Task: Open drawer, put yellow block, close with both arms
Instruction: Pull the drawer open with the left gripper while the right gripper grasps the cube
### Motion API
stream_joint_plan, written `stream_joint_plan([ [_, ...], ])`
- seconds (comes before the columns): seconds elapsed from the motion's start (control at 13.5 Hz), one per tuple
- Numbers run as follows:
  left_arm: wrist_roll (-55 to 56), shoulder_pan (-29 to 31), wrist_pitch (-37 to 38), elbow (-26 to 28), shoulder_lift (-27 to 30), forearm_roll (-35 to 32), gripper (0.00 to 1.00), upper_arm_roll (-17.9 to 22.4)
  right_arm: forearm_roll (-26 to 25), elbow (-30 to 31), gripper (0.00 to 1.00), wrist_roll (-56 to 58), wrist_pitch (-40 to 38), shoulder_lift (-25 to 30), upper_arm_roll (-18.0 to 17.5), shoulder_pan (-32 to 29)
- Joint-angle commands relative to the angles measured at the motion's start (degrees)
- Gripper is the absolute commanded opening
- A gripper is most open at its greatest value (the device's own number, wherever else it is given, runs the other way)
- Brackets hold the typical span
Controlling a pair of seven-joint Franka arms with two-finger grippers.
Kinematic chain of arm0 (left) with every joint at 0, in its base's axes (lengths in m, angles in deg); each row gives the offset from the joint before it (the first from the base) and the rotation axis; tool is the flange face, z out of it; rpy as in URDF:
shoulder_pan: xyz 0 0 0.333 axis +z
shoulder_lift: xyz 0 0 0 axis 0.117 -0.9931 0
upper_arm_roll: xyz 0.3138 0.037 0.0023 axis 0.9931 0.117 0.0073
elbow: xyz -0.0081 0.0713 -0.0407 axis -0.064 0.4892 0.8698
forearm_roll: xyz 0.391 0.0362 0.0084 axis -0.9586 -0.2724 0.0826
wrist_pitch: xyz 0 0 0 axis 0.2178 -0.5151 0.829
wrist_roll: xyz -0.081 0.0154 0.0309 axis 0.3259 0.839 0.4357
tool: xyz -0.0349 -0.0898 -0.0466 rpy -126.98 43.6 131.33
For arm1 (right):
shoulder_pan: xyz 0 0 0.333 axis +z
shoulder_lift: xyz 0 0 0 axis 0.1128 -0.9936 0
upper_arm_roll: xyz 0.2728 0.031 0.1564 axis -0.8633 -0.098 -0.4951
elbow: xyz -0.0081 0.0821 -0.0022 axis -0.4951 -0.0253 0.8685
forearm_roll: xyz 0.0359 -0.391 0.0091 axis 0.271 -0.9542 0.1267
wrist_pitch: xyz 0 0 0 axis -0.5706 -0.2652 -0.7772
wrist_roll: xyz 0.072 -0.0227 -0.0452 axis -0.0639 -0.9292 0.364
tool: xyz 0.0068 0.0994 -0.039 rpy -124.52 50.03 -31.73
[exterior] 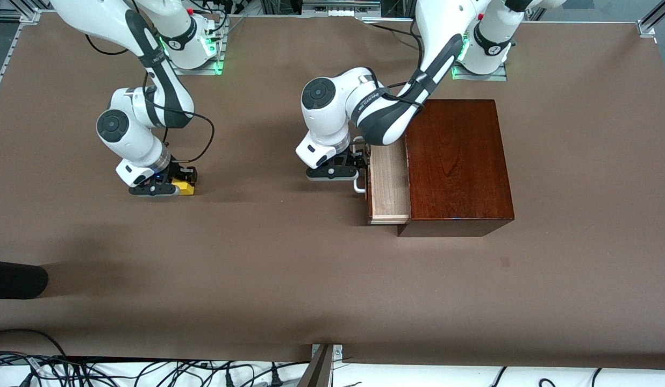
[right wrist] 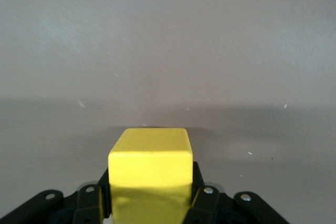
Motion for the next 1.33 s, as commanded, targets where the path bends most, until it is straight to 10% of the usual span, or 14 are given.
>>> stream_joint_plan([
  [0.0, 1.76, -0.36, -6.89, -3.16, -4.37, 3.29, 1.00, -1.03, 0.77, -6.04, 0.00, 1.17, -10.86, 3.19, -0.55, -0.06],
  [0.59, 1.50, -0.44, 5.49, -7.38, -3.67, 2.76, 1.00, -1.12, 0.06, -24.95, 0.00, 2.57, -34.70, 3.02, -0.46, -0.06],
  [1.26, 1.15, -4.23, 10.95, -8.69, -3.23, 2.24, 1.00, -0.24, -0.03, -31.12, 0.00, 6.54, -40.79, 2.58, -0.02, -0.76],
])
